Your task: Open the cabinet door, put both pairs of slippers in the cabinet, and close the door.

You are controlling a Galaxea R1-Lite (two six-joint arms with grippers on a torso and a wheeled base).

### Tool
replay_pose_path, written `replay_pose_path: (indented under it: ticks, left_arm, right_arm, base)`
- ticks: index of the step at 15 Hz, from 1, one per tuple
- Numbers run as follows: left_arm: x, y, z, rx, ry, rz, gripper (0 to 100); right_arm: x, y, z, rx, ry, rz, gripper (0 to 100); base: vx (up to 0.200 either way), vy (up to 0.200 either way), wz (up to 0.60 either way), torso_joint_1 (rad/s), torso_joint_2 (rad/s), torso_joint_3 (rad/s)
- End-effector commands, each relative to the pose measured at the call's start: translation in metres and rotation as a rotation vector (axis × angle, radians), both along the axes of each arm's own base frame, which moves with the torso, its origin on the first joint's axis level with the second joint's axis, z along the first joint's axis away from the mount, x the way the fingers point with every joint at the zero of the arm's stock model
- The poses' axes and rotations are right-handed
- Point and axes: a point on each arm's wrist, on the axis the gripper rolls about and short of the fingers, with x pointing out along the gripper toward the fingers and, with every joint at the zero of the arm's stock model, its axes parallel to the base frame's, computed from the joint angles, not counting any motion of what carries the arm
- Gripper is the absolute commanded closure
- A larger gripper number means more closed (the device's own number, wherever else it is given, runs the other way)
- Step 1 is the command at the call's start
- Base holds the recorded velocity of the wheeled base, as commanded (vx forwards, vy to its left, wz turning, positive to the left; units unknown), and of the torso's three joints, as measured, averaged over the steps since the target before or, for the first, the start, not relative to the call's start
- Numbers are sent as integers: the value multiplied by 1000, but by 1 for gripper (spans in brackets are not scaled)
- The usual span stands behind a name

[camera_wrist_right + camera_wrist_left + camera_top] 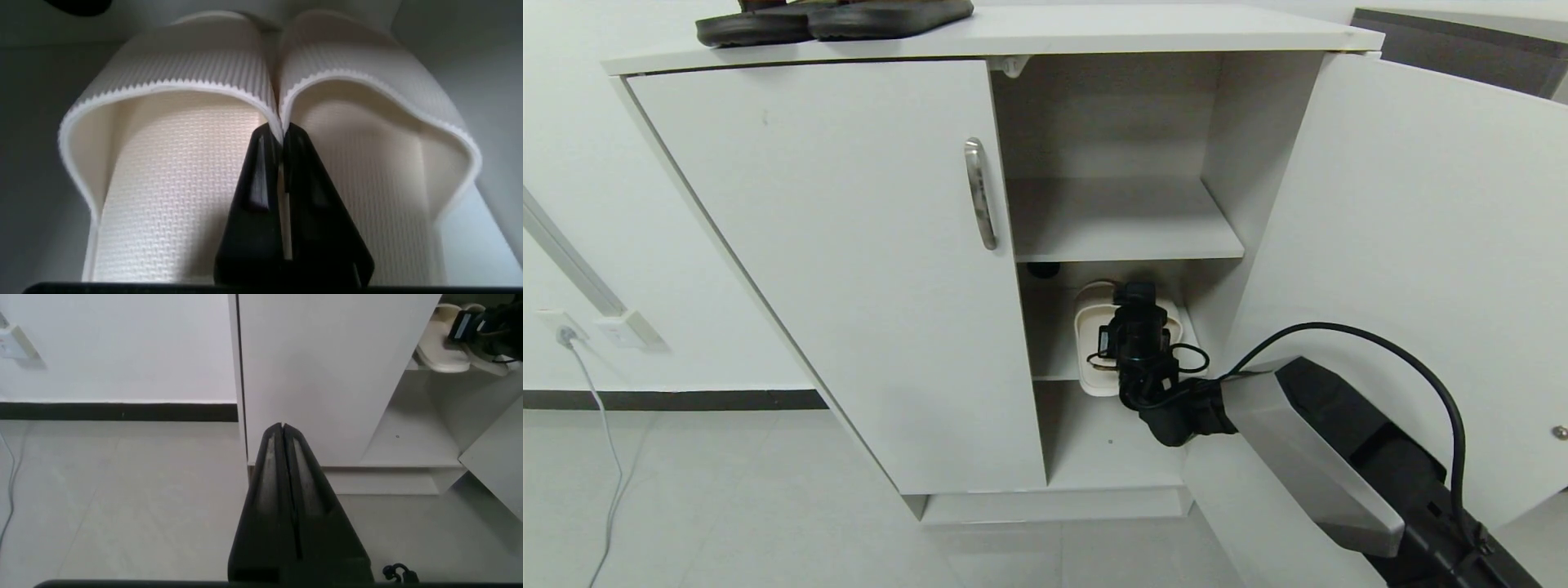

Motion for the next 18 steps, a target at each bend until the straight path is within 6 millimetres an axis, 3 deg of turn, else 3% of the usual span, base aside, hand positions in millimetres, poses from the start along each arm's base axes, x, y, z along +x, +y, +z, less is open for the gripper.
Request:
replay_pose_path:
  ticks: [1, 6, 7, 14, 18]
  left_arm:
    - [0, 0, 0, -1, 0, 0, 100]
    - [0, 1, 0, 1, -1, 25, 100]
    - [0, 1, 0, 1, -1, 26, 100]
    - [0, 1, 0, 1, -1, 26, 100]
    - [0, 1, 0, 1, -1, 25, 100]
  right_arm:
    - [0, 0, -2, -2, 3, -1, 100]
    - [2, -1, -11, -15, 16, -4, 100]
    - [2, -1, -11, -15, 16, -4, 0]
    - [-2, 1, -11, -35, 22, -5, 0]
    - [-24, 2, 2, -36, 19, 17, 0]
  base:
    - [0, 0, 0, 0, 0, 0]
    - [0, 0, 0, 0, 0, 0]
    - [0, 0, 0, 0, 0, 0]
    - [0, 0, 0, 0, 0, 0]
    - [0, 0, 0, 0, 0, 0]
